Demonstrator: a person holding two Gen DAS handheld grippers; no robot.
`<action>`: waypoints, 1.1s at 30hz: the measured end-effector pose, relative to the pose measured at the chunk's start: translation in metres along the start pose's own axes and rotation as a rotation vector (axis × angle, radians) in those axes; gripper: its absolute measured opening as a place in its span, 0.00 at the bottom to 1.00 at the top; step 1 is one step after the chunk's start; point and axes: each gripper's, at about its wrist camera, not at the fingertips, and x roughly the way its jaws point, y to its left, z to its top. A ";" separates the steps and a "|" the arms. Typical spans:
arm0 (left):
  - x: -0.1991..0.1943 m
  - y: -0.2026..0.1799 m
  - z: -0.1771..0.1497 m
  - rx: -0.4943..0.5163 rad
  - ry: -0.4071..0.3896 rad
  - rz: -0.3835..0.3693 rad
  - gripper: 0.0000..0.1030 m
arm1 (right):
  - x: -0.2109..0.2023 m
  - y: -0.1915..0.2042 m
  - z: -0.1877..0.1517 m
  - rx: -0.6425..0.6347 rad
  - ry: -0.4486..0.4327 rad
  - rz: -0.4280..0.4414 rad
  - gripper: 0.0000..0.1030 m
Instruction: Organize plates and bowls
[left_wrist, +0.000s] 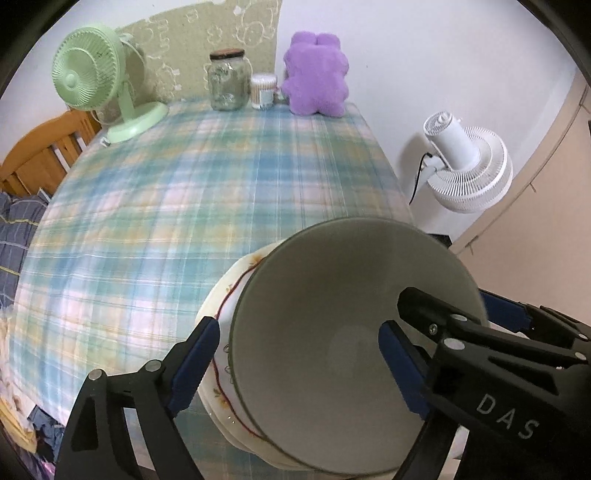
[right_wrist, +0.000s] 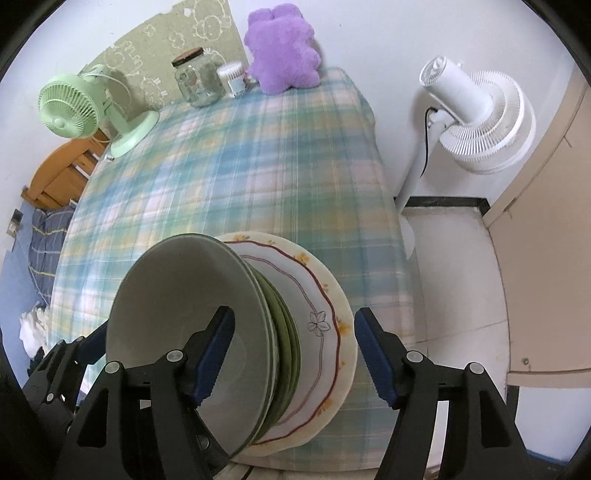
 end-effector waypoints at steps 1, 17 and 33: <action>-0.003 0.000 0.000 0.000 -0.012 0.002 0.87 | -0.003 0.001 0.000 -0.004 -0.006 -0.001 0.68; -0.081 0.082 0.003 0.074 -0.230 -0.009 0.95 | -0.078 0.084 -0.017 -0.030 -0.276 -0.067 0.73; -0.099 0.224 -0.027 0.059 -0.330 0.090 0.97 | -0.066 0.188 -0.058 0.047 -0.412 -0.116 0.81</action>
